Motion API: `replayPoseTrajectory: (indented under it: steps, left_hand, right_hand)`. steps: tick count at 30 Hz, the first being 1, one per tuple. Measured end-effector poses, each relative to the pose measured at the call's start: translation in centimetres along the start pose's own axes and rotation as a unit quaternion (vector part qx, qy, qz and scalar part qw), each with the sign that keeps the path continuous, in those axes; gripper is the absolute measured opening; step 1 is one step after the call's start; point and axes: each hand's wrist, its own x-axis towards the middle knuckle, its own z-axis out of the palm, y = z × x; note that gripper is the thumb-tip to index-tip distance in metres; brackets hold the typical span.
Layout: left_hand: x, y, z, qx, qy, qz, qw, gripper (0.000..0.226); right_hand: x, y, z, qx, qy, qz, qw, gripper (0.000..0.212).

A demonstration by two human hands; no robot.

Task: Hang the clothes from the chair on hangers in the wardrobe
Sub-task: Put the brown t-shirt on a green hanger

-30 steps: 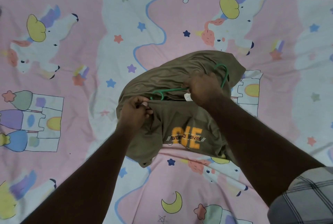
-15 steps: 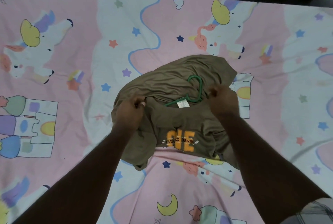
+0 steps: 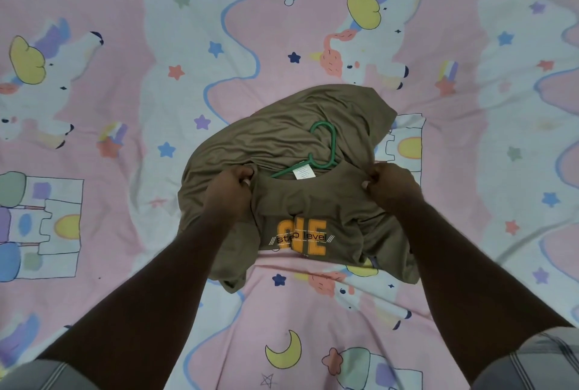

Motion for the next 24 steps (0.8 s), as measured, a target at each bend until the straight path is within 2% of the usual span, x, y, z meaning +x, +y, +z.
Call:
replayPoseTrajectory:
  steps: [2,5,9,13,15,20,22,24]
  left_hand:
    - [-0.1,-0.1,0.1,0.005,-0.004,-0.007,1.000,0.032]
    - [-0.4,-0.3,0.1,0.005,-0.017,-0.008,1.000,0.032]
    - [-1.2,-0.2,-1.5,-0.016,-0.034,0.013,0.999,0.036]
    - [-3.0,1.2,-4.4,-0.004,-0.042,0.039,0.998,0.021]
    - [-4.2,2.6,-6.4,-0.024,-0.029,0.055,0.998,0.010]
    - [-8.5,6.8,-12.9,-0.068,0.030,0.099,0.992,0.029]
    - [-10.6,8.5,-15.8,-0.068,0.049,0.120,0.989,0.032]
    - [-12.8,10.3,-18.7,-0.079,0.059,0.127,0.987,0.025]
  right_hand:
    - [0.0,0.6,0.0,0.004,-0.014,0.001,1.000,0.033]
    - [-0.8,1.2,-0.3,0.063,-0.001,-0.037,0.997,0.015]
    - [-2.8,1.1,-2.0,0.101,0.020,-0.091,0.991,0.008]
    - [-4.7,-0.4,-5.3,0.104,0.048,-0.139,0.984,0.007]
    - [-5.6,-1.4,-7.3,0.108,0.061,-0.151,0.981,0.008]
    - [-9.6,-4.5,-14.5,0.115,0.073,-0.190,0.972,0.018]
    - [-12.4,-6.9,-18.6,0.171,0.094,-0.245,0.950,0.037]
    - [-15.4,-10.1,-22.9,0.233,0.115,-0.312,0.914,0.041]
